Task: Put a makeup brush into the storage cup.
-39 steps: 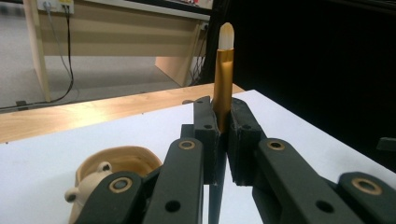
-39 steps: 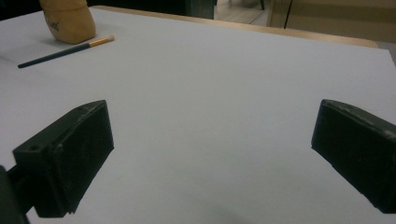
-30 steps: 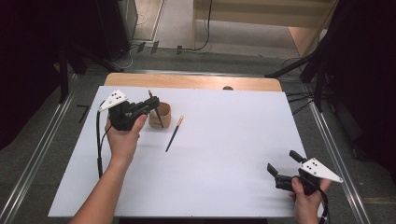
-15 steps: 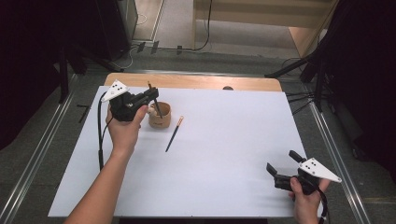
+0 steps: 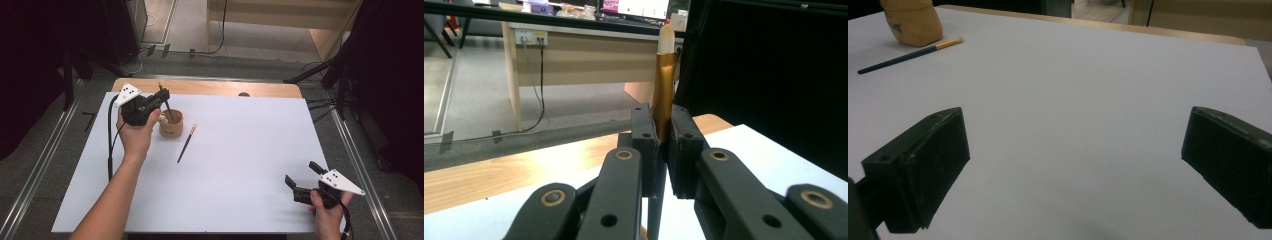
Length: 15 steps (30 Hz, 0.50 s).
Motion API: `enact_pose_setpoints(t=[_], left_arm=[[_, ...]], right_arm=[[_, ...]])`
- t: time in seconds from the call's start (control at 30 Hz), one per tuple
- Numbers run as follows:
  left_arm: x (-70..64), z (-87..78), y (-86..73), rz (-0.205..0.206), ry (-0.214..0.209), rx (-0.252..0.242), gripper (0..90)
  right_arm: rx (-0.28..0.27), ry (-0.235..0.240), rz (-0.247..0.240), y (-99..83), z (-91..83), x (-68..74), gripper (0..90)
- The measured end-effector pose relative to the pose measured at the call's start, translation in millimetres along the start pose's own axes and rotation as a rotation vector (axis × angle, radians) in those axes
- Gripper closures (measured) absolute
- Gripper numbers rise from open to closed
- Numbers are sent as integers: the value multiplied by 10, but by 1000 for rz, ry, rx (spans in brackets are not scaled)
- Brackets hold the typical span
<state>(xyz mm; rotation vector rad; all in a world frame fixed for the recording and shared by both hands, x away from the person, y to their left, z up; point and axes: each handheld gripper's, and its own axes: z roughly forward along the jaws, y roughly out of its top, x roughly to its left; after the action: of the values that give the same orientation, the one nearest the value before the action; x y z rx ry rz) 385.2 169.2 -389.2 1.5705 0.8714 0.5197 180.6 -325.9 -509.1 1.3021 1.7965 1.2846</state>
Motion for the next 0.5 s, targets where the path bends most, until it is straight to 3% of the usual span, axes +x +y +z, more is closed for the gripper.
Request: enact_pose_setpoints(t=[0.5], left_arm=[[33,120,-170,13,32,47,849]], right_arm=[[-3,-1,-4,-4,-1,3,0]])
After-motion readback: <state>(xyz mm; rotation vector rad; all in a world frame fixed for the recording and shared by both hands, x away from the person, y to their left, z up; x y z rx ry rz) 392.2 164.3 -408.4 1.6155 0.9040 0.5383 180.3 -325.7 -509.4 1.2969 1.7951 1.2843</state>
